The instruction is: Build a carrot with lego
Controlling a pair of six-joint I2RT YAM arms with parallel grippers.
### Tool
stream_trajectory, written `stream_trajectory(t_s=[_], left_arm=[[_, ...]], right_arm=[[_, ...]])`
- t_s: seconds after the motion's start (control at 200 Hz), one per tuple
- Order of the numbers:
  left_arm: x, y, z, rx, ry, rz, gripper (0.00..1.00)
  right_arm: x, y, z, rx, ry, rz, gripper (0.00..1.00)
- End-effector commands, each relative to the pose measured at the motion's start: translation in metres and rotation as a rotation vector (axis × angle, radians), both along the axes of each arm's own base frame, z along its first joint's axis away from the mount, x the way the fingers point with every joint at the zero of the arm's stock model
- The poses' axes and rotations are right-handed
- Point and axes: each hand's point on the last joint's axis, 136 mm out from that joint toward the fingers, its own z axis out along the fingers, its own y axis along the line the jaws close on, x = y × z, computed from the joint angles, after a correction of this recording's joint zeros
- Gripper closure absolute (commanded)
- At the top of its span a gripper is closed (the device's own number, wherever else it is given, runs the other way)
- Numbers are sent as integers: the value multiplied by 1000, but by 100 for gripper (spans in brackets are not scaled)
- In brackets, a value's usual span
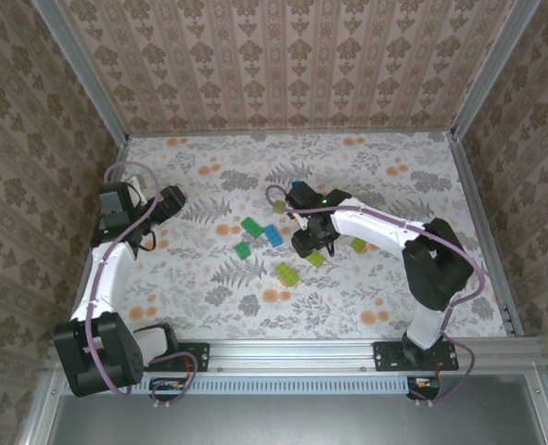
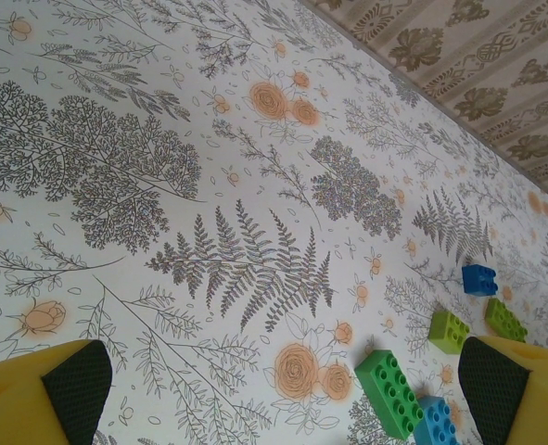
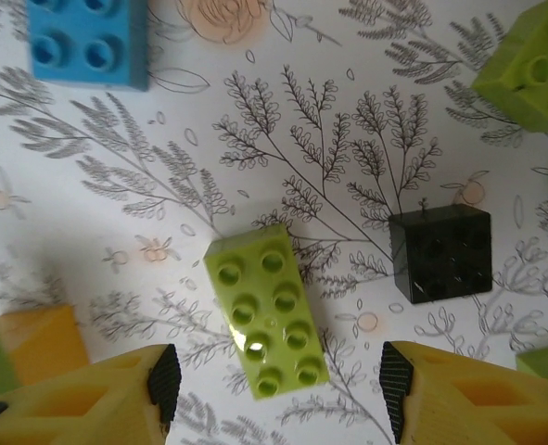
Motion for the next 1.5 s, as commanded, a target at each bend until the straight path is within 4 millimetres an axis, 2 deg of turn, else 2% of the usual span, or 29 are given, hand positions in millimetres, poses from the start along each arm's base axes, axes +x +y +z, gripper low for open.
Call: stream_trajectory(t_s=[0.0,0.13,0.63,0.915,1.055,1.215,1.36,1.495], left_arm=[[2,-1,10,20,-21,-13,0],[2,-1,10,21,-21,-12,0],[4,-2,8,23,-19,-16,0],[5,-3,7,26,-14,-20,0],[5,-3,7,28,-12,-19,0],[5,-3,8,28,-14,-19,0],[4,-3,8,28,-13,-21,0],[4,-4,8,25,-14,-20,0]], right_arm=[[-2,-2,-21,-28,42,36,38],[-1,-2,-33,-41,65,42,39],[-4,-3,-54,-57,119,48,45],[-4,-4,-52,-49,120,42,58],[-6,-3,-40,-26,108,27,63],[-15,-1,-9,36,91,-5,65],[-34,6,26,91,80,5,65],[-57,19,45,130,105,46,65]])
